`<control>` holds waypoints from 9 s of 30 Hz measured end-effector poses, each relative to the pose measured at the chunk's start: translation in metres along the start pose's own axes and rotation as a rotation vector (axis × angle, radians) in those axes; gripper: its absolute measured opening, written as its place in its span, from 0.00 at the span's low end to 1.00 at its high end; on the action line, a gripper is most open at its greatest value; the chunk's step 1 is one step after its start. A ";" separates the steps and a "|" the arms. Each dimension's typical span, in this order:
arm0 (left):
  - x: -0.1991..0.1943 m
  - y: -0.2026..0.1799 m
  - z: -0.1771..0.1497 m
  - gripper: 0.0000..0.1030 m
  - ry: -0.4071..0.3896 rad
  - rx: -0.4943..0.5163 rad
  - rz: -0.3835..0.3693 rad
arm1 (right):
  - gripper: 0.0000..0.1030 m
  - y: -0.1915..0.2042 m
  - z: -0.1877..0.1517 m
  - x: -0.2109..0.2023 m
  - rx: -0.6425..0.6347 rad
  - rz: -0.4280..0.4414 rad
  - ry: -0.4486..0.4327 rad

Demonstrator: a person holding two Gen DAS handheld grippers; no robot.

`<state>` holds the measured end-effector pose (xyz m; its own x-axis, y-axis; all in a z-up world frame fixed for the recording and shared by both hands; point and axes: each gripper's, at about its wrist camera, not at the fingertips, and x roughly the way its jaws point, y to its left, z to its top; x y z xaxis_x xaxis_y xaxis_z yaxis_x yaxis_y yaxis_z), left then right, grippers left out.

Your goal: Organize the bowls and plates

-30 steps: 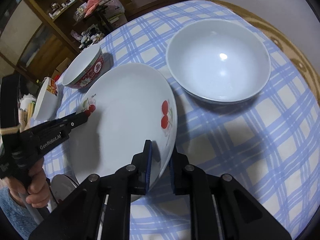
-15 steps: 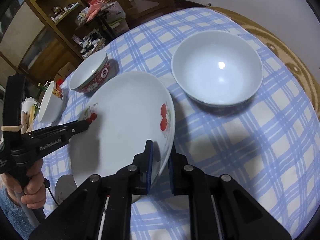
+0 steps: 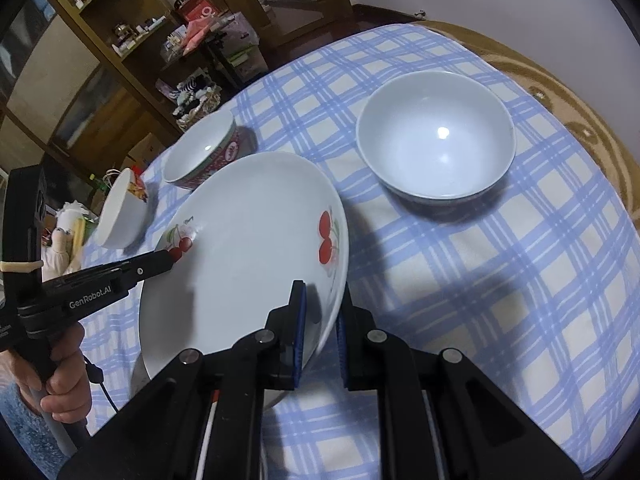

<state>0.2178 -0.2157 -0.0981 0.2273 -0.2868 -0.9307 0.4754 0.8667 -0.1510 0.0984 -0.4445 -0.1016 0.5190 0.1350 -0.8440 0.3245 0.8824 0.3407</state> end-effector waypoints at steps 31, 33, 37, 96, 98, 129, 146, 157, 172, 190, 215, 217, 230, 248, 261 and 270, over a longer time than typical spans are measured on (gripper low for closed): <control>-0.068 0.023 -0.101 0.13 -0.001 -0.012 0.076 | 0.14 0.049 -0.084 -0.042 -0.020 0.042 0.018; -0.069 0.027 -0.107 0.13 -0.005 -0.023 0.081 | 0.14 0.053 -0.088 -0.042 -0.031 0.043 0.018; -0.071 0.030 -0.116 0.13 -0.007 -0.024 0.085 | 0.14 0.059 -0.094 -0.040 -0.039 0.034 0.035; -0.030 0.051 -0.131 0.14 0.008 -0.034 0.074 | 0.17 0.069 -0.097 -0.003 -0.081 -0.059 0.138; -0.031 0.051 -0.130 0.14 0.008 -0.034 0.075 | 0.17 0.069 -0.097 -0.003 -0.080 -0.057 0.137; -0.039 0.060 -0.132 0.33 0.014 -0.052 0.073 | 0.56 0.080 -0.091 -0.009 -0.158 -0.073 0.083; -0.063 0.077 -0.124 0.80 -0.056 -0.078 0.204 | 0.97 0.086 -0.082 -0.020 -0.173 -0.087 0.008; -0.073 0.086 -0.117 0.82 -0.056 -0.085 0.204 | 0.99 0.089 -0.074 -0.025 -0.190 -0.100 -0.036; -0.111 0.095 -0.094 0.82 -0.131 -0.036 0.239 | 0.99 0.116 -0.037 -0.065 -0.201 -0.077 -0.188; -0.128 0.154 -0.015 0.82 -0.206 -0.093 0.264 | 0.99 0.184 0.020 -0.041 -0.275 -0.030 -0.226; -0.026 0.272 0.042 0.82 -0.110 -0.280 0.299 | 0.96 0.267 0.099 0.097 -0.355 0.056 -0.079; -0.019 0.273 0.045 0.82 -0.105 -0.279 0.297 | 0.91 0.272 0.101 0.109 -0.357 0.060 -0.053; 0.013 0.261 0.053 0.68 -0.076 -0.235 0.325 | 0.80 0.284 0.098 0.159 -0.354 0.019 0.041; 0.025 0.245 0.040 0.16 -0.067 -0.233 0.250 | 0.21 0.278 0.087 0.197 -0.279 0.086 0.181; 0.002 0.229 0.020 0.15 -0.030 -0.263 0.205 | 0.19 0.266 0.071 0.168 -0.250 0.103 0.159; -0.030 0.200 0.005 0.15 -0.046 -0.232 0.204 | 0.19 0.251 0.057 0.126 -0.232 0.118 0.124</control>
<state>0.3101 -0.0356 -0.0992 0.3384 -0.1106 -0.9345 0.2107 0.9768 -0.0393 0.2906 -0.2320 -0.0988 0.4369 0.2845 -0.8533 0.0707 0.9348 0.3479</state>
